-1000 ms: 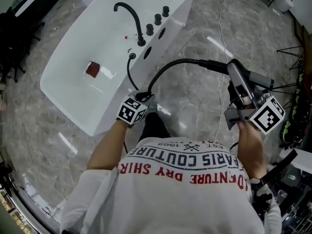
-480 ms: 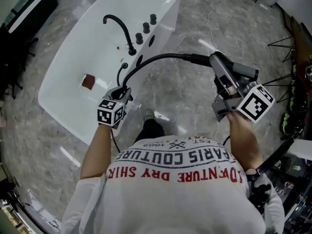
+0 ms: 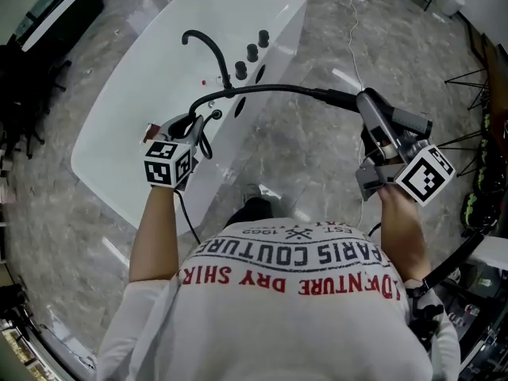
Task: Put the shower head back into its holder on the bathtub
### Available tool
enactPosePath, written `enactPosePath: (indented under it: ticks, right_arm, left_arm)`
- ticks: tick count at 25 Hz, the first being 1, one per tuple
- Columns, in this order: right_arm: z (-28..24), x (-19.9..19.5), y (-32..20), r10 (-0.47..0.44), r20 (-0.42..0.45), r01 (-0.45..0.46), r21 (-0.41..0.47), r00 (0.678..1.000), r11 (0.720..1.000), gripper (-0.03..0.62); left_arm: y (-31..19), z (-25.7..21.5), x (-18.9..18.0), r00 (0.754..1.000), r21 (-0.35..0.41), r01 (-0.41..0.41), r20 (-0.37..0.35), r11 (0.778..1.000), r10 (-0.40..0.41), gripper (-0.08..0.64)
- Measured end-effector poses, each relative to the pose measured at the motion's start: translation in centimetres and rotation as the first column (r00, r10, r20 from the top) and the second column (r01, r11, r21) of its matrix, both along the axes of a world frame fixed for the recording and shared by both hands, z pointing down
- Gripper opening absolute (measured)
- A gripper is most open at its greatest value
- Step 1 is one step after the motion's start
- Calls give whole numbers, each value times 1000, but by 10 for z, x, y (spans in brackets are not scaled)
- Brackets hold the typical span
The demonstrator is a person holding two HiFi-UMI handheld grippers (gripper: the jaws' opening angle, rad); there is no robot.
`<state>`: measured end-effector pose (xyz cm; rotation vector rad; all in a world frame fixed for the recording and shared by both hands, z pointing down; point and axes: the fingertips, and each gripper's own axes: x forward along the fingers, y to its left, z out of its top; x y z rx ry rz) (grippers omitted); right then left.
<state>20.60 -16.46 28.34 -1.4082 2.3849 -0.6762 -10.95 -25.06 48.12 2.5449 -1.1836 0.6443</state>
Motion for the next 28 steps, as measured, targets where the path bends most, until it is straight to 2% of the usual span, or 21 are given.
enactPosePath:
  ticks: [13,16,28]
  right_arm:
    - [-4,-7,-33,35,0,-35,-19,999,999,132]
    - [-3,-12,-39,20,-19,-21,-17,1000,1000,132]
    - [11,-27,-67,3,-61,-4,-28,998,1000,132]
  left_arm:
    - [-72,-87,-3,999,137,1,-40,991,4,63]
    - [-86,-105,-2,999,167,4,-50,986,5,63]
    - [-131,-154,20,996,270,-51,-64,962,70,63]
